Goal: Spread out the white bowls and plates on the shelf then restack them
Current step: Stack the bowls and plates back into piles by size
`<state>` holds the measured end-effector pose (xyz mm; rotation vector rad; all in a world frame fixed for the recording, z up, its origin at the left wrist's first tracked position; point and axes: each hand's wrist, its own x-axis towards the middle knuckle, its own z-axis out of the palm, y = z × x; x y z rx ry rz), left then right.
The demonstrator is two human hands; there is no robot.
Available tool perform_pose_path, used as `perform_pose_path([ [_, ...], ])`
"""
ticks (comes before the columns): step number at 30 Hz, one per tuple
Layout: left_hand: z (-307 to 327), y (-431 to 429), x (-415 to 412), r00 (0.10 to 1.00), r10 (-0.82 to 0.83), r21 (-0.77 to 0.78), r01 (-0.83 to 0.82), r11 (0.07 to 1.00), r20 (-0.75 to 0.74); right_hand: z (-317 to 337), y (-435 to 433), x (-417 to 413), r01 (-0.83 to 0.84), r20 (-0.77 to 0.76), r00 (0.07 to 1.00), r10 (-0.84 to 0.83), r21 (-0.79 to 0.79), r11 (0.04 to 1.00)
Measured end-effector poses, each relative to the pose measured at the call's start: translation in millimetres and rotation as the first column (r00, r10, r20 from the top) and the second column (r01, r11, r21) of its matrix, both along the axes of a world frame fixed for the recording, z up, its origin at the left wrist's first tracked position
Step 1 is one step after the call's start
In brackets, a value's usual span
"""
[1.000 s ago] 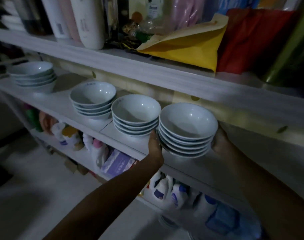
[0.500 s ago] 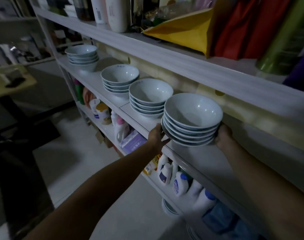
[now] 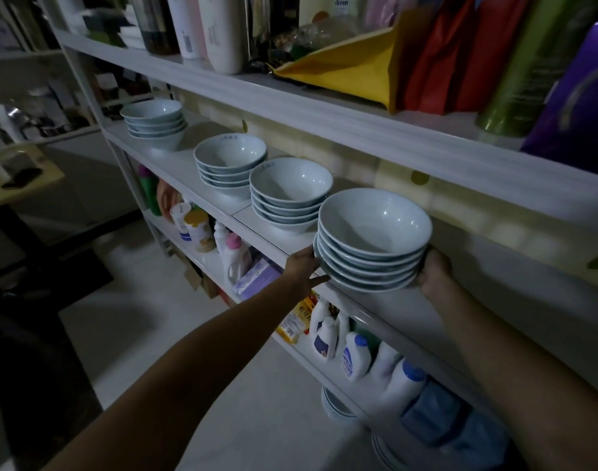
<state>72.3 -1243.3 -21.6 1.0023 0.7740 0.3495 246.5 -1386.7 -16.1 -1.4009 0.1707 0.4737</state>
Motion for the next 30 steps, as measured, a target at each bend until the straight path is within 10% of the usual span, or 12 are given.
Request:
perform_pose_path([
  [21,-4,15,12,0.999,-0.04,-0.041,0.04,0.998,0.002,-11,-1,-1,0.102,-0.025,0.994,-0.104,-0.055,0.993],
  [30,-10,49,-1,0.999,-0.043,-0.136,0.043,0.99,0.002,-45,-4,-25,0.303,-0.156,0.948,-0.277,0.177,0.936],
])
